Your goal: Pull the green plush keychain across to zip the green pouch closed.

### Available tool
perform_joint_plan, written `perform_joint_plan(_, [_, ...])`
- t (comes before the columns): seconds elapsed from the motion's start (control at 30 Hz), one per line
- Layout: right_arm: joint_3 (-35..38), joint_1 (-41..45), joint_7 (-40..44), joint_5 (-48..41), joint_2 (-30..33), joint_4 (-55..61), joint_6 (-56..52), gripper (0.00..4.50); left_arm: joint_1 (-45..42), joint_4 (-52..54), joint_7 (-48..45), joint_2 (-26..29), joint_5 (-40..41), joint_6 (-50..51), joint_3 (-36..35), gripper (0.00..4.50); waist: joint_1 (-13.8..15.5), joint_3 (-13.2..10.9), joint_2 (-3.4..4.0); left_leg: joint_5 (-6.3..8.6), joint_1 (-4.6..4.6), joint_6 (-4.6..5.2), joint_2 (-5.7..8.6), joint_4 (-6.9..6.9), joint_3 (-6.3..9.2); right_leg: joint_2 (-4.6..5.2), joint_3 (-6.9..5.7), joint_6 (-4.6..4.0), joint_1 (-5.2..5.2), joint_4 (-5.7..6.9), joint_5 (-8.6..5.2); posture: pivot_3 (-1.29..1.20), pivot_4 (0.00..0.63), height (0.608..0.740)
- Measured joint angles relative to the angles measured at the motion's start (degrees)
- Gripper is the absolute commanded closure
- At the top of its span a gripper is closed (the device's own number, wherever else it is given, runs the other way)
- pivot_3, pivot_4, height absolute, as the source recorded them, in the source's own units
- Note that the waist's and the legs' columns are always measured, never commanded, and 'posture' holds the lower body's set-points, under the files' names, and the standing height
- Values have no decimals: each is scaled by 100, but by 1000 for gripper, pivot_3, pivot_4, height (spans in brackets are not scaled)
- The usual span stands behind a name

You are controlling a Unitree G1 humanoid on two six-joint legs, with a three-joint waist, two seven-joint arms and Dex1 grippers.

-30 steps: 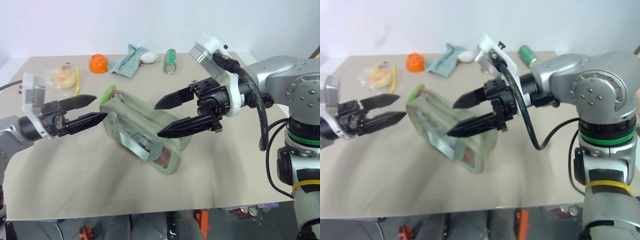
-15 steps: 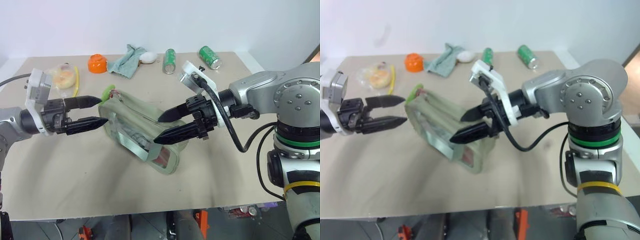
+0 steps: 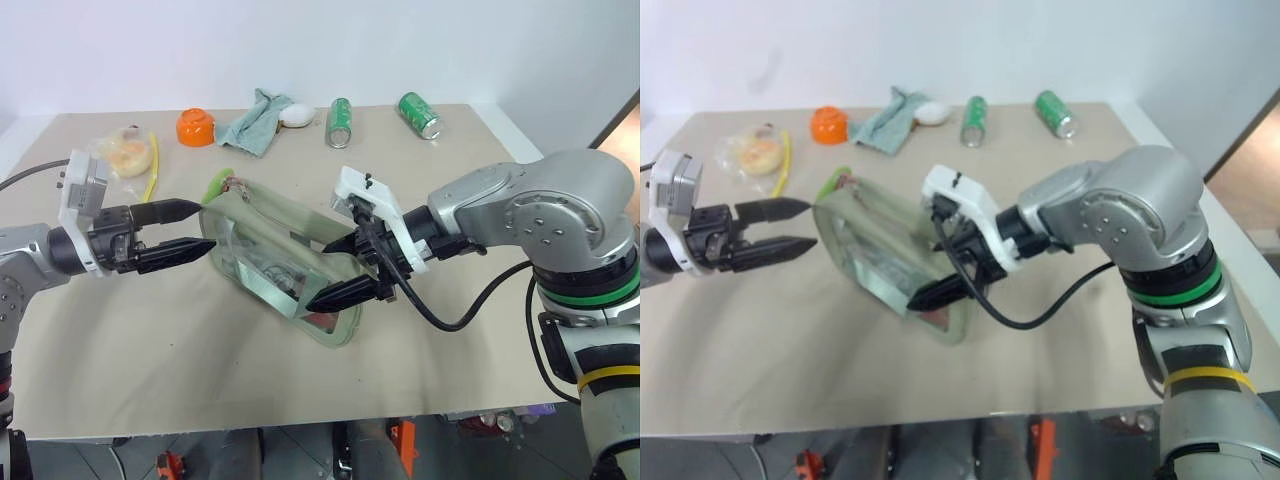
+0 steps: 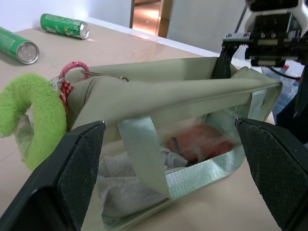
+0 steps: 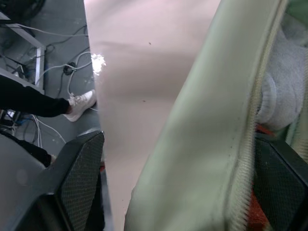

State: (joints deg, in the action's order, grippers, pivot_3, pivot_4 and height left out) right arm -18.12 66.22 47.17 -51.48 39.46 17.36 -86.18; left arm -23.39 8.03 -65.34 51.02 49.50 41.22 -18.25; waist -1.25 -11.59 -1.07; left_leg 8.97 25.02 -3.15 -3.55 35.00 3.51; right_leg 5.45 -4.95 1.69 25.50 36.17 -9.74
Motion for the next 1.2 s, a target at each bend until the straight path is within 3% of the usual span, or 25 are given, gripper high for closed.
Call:
perform_joint_plan(0.4, [-277,-1,435,740,188,-340,811,4465,27,51,159,-72,9,-13,-6,0,1,0,0,0,2,0,0,0,0,-1,1,0,1,-1,1,0,150,740])
perform_joint_plan(0.63, [-478,415,1618,1088,765,-395,1490,4465,-97,-94,264,-112,52,-32,-71,0,-2,-1,1,0,5,0,-4,-4,-1,-8,3,-3,14,-1,-1,0,150,740])
perform_joint_plan(0.8, [-1069,382,2396,2511,1280,-521,3571,4465,-212,-246,403,-115,206,-20,-389,0,-4,-1,1,0,10,-2,-4,-5,-20,-8,22,0,31,-1,0,0,150,740])
perform_joint_plan(1.0, [-1309,382,2908,3837,1143,-1328,5390,4465,-212,-240,589,-149,516,54,-600,0,-14,-1,0,-2,10,-5,-4,-9,-27,-9,31,14,38,1,11,0,150,740])
perform_joint_plan(1.2, [-1312,378,3150,4511,763,-2027,6611,4465,-101,-134,774,-146,783,187,-931,0,-13,-1,0,-4,10,-8,-4,-14,-29,-10,33,22,39,1,16,0,150,740])
